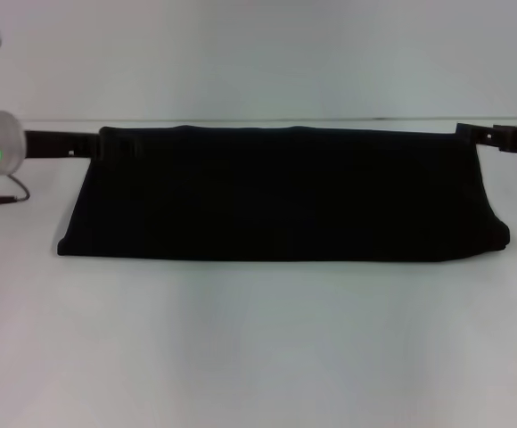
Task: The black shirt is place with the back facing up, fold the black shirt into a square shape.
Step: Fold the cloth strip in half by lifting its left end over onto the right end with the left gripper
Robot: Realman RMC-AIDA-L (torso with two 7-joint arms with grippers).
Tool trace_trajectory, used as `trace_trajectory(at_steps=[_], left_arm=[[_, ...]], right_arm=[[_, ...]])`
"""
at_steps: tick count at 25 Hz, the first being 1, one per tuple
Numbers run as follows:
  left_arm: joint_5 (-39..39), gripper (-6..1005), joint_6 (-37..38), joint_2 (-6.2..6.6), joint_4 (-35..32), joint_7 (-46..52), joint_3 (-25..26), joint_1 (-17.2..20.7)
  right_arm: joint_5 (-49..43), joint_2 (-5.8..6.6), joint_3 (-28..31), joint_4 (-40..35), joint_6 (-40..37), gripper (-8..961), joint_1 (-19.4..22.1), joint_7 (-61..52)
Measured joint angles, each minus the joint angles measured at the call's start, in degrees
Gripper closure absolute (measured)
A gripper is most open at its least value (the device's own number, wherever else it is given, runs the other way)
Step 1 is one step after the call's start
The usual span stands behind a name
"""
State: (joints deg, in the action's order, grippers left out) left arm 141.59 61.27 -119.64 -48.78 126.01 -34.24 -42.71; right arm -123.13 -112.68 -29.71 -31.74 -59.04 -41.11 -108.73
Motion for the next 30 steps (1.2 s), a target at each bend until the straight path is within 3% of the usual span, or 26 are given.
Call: trace_trajectory(at_steps=[4,8,16,25,30], left_arm=[[-2.88,150,11.61,0.53,-4.88,1.86,0.20,3.04],[-3.52,74,15.04,0.98,-6.38,4.34,0.25,5.55],[-2.94,75,12.31,1.51,-5.68,8.62,2.11,9.59],[-1.96,77,8.58,1.52,-1.40,8.39,1.53,9.69],[-0.49,78,6.00,1.24,-0.67,8.39,0.99,9.43]], right_arm=[[2.85,0.67,0.00,-0.56,-7.68,145,3.35,0.35],[3.04,1.25,0.24,-1.65,-13.37,144,5.56,0.04],[2.83,2.48,1.99,-1.81,-16.30,145,6.96,-0.24],[-1.18,4.21,1.36,-1.79,-16.05,147,6.56,-4.93],[-4.02,4.43,0.92,-1.79,-15.65,148,5.89,-6.19]])
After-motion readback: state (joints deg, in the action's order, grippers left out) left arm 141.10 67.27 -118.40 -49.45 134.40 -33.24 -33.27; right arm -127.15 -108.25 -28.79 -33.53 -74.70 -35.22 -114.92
